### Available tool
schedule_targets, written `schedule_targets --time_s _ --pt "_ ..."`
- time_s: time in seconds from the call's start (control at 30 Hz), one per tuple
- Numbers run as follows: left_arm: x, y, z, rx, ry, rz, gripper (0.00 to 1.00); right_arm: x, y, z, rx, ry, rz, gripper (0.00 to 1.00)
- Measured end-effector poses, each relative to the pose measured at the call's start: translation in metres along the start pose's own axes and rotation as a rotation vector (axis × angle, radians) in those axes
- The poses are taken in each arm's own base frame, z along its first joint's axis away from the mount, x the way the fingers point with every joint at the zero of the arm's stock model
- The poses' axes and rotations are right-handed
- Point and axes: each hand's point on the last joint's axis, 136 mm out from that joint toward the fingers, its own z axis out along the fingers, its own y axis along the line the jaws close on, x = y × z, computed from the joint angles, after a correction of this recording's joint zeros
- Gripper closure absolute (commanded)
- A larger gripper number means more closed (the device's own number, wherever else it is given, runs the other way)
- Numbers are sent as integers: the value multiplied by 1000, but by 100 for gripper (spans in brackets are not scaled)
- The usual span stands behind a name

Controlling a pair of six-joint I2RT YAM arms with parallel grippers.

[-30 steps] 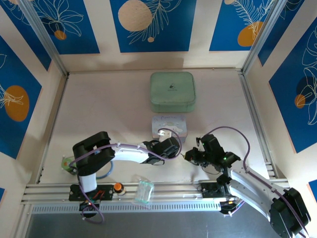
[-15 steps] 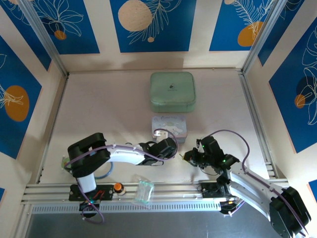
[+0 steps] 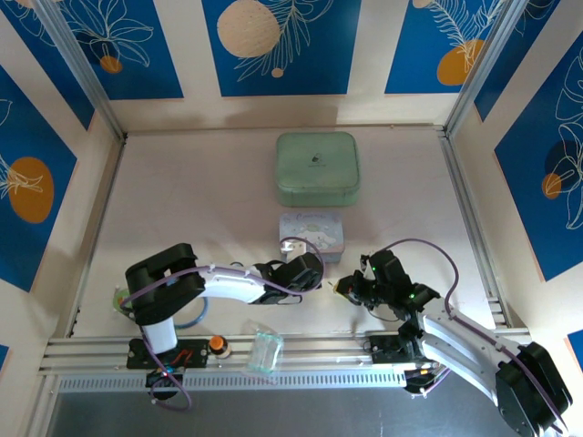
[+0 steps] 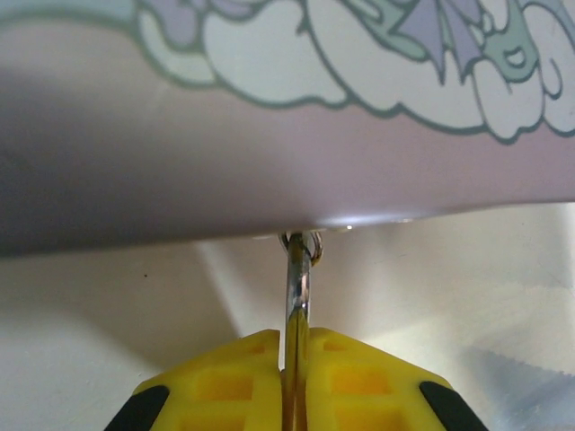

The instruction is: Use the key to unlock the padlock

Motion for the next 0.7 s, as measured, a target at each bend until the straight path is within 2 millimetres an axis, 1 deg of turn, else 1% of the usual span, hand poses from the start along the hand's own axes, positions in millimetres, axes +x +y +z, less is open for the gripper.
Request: schedule_targets --time_s 0.07,0.13,0.27,0.3,0.37,0.4,0.47,0.53,0.6,0.7 --pt "1 0 1 -1 0 -2 88 0 0 0 -1 0 -1 100" --pt "1 0 2 0 1 -5 82 0 1 0 -3 -1 -2 100" --pt "2 -1 2 0 3 -6 83 1 -1 1 -2 0 -2 100" --pt "3 -1 2 1 4 -6 81 1 -2 1 -1 1 -2 100" --pt "4 -2 2 2 6 -6 80 1 -2 1 0 2 -1 100" --pt "5 -1 2 1 8 -4 81 1 -2 1 0 2 -1 100" --pt "7 -1 3 0 13 -1 86 1 -2 1 0 1 -1 100" --pt "7 -4 3 4 12 -1 95 1 -2 1 0 1 -1 100" --pt "7 -5 2 5 13 2 100 1 -2 1 0 2 -1 100" --pt "8 -5 2 0 18 3 100 2 -3 2 -1 5 5 100"
